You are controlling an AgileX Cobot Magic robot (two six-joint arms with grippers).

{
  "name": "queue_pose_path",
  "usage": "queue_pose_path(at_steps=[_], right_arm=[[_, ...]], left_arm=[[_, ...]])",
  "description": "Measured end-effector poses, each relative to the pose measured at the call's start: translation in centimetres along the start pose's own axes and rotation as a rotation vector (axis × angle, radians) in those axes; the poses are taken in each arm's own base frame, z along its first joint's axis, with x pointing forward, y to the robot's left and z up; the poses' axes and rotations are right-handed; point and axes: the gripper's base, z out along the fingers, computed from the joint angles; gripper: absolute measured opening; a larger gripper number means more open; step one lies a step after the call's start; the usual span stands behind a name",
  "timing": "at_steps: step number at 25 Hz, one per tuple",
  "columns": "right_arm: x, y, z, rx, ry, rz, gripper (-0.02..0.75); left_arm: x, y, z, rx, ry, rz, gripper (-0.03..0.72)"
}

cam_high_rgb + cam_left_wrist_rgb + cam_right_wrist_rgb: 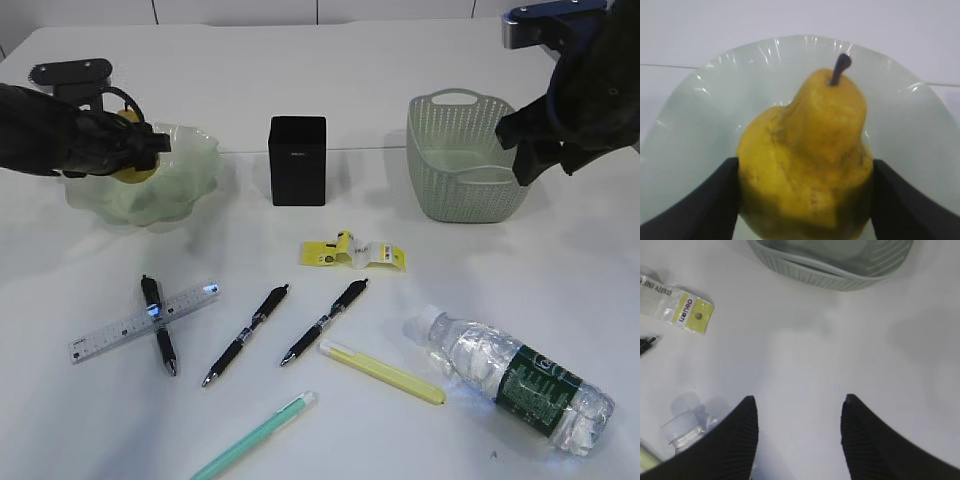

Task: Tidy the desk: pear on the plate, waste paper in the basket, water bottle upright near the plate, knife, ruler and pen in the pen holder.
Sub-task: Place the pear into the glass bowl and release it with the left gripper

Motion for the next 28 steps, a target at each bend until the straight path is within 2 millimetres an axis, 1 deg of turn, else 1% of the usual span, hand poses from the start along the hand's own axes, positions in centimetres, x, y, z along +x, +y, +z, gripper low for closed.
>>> queue_pose_path(at_steps=[9, 16, 20, 24, 28], right_arm=[[0.0, 0.0, 0.0, 0.000, -0.002, -0.013, 0.426], [-0.1, 0.0, 0.1, 0.000, -0.010, -0.022, 0.426], [-0.2, 0.0, 0.1, 0.000, -0.016, -0.026, 0.426], [-0.2, 0.0, 0.1, 0.000, -0.020, -0.026, 0.426], [-0.2, 0.0, 0.1, 0.001, -0.022, -0.028, 0.426]], left_arm=[[0.4, -0.4, 1.9, -0.001, -0.001, 0.007, 0.491], [1.7, -0.3, 3.0, -0.005, 0.023, 0.062, 0.491], [2.2, -0.4, 3.7, -0.004, 0.027, 0.091, 0.491], [1.9, -0.4, 4.1, -0.005, 0.016, 0.091, 0.491], [2.1, -0.4, 4.4, -0.012, 0.011, 0.112, 0.491]])
